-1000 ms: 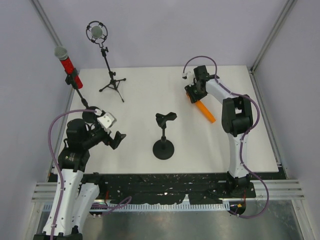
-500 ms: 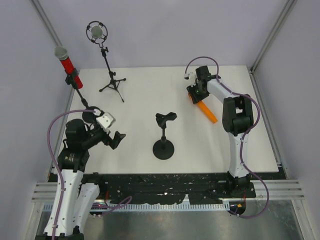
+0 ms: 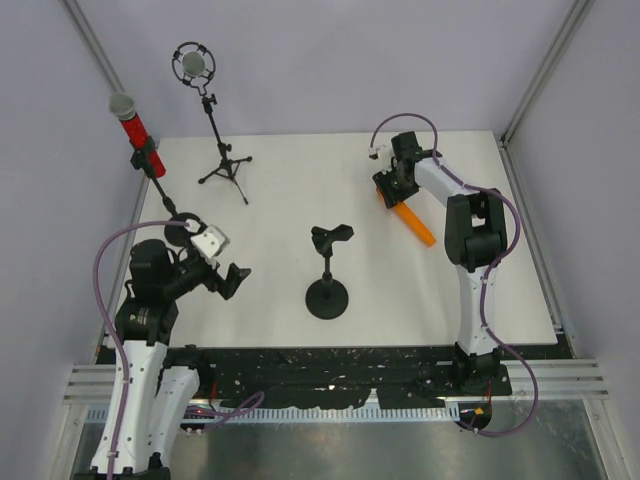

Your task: Remove the microphone from the stand

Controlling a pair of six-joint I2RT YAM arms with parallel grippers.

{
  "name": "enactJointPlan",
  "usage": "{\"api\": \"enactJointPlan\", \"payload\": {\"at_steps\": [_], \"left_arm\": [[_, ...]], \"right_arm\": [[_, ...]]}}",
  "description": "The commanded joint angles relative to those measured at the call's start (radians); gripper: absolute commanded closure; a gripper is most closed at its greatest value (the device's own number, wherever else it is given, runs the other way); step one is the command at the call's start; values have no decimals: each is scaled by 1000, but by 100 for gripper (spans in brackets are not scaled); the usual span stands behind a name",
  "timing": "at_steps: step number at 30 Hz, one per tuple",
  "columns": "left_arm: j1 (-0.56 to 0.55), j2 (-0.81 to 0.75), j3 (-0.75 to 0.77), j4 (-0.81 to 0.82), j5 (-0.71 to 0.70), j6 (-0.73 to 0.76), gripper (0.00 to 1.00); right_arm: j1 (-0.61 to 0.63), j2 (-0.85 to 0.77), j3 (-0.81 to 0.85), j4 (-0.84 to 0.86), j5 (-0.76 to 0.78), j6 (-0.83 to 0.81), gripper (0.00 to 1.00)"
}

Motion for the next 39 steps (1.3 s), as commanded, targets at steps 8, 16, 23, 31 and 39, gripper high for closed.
{"api": "enactJointPlan", "payload": {"at_steps": [8,16,23,31,39], "left_arm": [[7,-13,-3,17,41,-17,1],[43,-16,-5,17,50,-18,0],[50,-16,-7,17,61,-20,0],[53,-20,-8,-10,131,9,0],[51,-30,-22,-47,263,77,0]], "right_arm": [[3,-4,37,-14,-4,-5,44],[3,-21,33,-8,-14,-6,27],[1,-53,31,-7,-14,-12,17],[-20,-217,-13,9,-91,-65,5],[-27,-437,-125,6,-244,-108,0]]}}
